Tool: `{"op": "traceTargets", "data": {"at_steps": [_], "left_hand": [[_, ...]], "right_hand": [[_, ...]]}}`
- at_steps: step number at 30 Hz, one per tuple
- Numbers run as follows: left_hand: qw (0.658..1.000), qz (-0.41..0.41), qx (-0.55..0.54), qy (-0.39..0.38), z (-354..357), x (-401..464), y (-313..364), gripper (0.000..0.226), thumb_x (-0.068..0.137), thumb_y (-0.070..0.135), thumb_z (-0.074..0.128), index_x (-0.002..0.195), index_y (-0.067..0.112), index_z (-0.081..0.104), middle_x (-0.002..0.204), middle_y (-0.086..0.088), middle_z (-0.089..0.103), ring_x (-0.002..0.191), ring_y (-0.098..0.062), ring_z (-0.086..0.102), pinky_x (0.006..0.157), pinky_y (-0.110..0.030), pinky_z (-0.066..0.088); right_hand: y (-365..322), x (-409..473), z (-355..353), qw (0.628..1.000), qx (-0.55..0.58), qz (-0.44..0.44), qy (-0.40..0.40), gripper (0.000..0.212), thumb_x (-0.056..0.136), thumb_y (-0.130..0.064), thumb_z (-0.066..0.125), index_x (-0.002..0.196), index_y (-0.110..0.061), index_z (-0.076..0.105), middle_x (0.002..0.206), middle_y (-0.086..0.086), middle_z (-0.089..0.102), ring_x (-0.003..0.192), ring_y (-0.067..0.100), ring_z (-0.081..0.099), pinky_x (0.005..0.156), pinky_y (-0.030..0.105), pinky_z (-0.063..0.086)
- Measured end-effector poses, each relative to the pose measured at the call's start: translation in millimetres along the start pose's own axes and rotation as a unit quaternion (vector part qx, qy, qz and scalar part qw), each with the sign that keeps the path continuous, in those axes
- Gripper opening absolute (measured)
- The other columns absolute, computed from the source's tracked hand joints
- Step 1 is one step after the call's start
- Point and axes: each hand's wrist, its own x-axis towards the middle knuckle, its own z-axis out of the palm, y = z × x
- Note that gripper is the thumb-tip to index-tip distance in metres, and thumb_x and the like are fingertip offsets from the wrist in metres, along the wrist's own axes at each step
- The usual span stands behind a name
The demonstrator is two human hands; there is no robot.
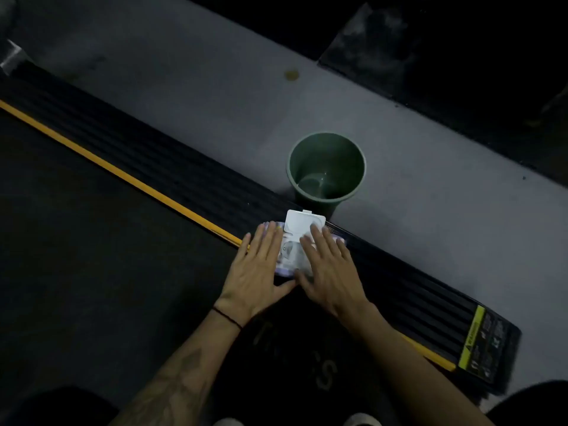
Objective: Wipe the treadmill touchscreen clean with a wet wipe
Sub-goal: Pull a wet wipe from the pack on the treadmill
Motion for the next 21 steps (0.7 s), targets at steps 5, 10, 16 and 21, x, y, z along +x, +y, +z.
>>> {"op": "traceTargets", "data": {"at_steps": [5, 10, 16, 21], "left_hand": [[1.0, 0.017, 0.008, -0.003, 9, -7, -3, 0.111, 0.085, 0.081, 0.04, 0.161, 0.002, 0.027, 0.169, -0.016, 0.021, 0.156, -0.031, 0.029, 0.125, -0.048, 0.028], [1.0, 0.008, 0.003, -0.019, 7, -4, -6, 0.111, 0.085, 0.082, 0.038, 0.16, 0.001, 0.029, 0.168, -0.019, 0.028, 0.154, -0.032, 0.032, 0.119, -0.046, 0.021], [1.0, 0.022, -0.014, 0.002, 18, -2, 2, 0.108, 0.087, 0.08, 0.038, 0.16, 0.002, 0.024, 0.167, -0.017, 0.026, 0.154, -0.032, 0.033, 0.119, -0.045, 0.022], [0.999, 0.01, -0.05, -0.002, 19, -8, 4, 0.103, 0.092, 0.078, 0.038, 0.161, 0.002, 0.028, 0.168, -0.015, 0.025, 0.156, -0.028, 0.028, 0.123, -0.043, 0.019]], "right_hand": [[-1, 1, 12, 0.997, -0.051, -0.023, 0.052, 0.05, 0.08, -0.049, 0.077, 0.115, -0.014, 0.069, 0.15, 0.023, 0.052, 0.138, 0.042, 0.05, 0.105, 0.059, 0.046], [0, 13, 7, 0.996, -0.069, -0.024, 0.059, 0.046, 0.067, -0.042, 0.088, 0.101, -0.014, 0.074, 0.148, 0.023, 0.054, 0.136, 0.043, 0.053, 0.101, 0.06, 0.049], [9, 16, 13, 0.998, -0.041, -0.035, 0.038, 0.054, 0.063, -0.056, 0.088, 0.098, -0.017, 0.076, 0.141, 0.025, 0.059, 0.131, 0.045, 0.057, 0.097, 0.061, 0.054], [3, 14, 20, 0.983, 0.144, 0.02, 0.108, 0.035, 0.083, -0.021, 0.083, 0.115, -0.01, 0.076, 0.144, 0.014, 0.06, 0.139, 0.034, 0.052, 0.108, 0.05, 0.049]]}}
